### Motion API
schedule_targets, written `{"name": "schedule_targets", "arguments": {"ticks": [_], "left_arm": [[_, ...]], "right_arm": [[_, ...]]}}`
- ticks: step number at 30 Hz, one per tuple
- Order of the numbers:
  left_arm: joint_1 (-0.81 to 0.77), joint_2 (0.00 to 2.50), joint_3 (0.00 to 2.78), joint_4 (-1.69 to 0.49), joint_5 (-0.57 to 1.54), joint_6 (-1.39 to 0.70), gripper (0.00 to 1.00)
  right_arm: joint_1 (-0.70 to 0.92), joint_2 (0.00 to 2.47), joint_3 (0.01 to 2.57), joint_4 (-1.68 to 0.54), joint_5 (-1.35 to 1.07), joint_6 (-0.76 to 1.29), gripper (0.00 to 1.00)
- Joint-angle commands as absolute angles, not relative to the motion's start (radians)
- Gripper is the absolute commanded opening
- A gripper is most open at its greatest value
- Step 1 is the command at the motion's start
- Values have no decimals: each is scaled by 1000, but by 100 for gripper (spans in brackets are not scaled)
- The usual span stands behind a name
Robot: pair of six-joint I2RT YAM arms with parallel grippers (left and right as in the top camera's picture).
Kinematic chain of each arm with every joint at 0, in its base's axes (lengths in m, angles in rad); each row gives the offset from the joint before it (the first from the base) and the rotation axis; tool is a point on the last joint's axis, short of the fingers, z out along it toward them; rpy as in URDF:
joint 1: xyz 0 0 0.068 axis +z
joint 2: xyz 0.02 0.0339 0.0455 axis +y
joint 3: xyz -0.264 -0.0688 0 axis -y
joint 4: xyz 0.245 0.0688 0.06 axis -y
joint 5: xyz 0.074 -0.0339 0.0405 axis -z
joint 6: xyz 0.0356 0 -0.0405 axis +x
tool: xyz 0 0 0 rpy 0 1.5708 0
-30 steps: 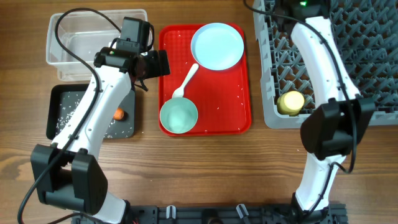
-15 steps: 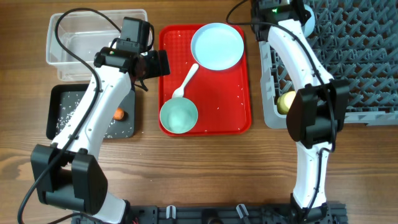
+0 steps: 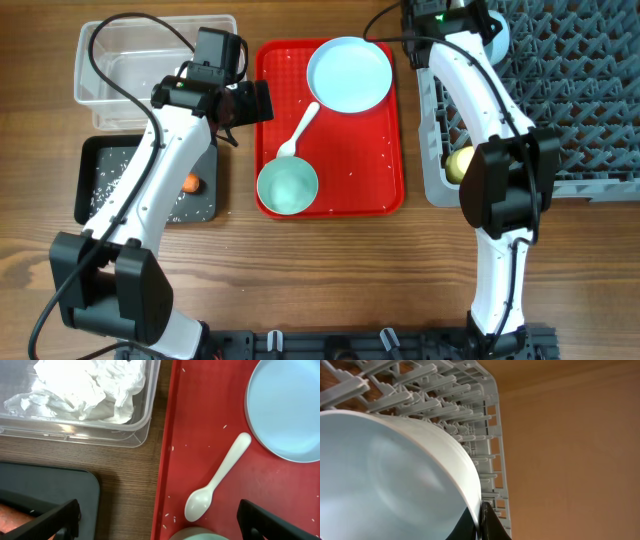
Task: Sort waste into correct bins and load items into the dishwasher rack
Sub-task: 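Lift the blue bowl with the right gripper and set it in the rack, then reach the right gripper back to the red tray and grip the green bowl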
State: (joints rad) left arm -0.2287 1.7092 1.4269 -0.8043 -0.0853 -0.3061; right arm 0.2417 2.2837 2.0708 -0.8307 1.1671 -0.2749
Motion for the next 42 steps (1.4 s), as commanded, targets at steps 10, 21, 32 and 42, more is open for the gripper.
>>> {"name": "schedule_targets", "arguments": {"ticks": [10, 21, 32, 42], "left_arm": [[-226, 1716, 1433, -802, -103, -323, 100], [-226, 1716, 1433, -802, -103, -323, 100], [-226, 1716, 1433, -802, -103, -323, 100], [-226, 1716, 1433, -802, -103, -323, 100]], "right_arm": [[252, 2337, 2066, -876, 1261, -263, 5], [296, 2337, 2066, -879, 1189, -287, 13], [372, 2337, 2066, -879, 1120, -288, 74], [372, 2215, 2067, -888, 799, -189, 100]]}}
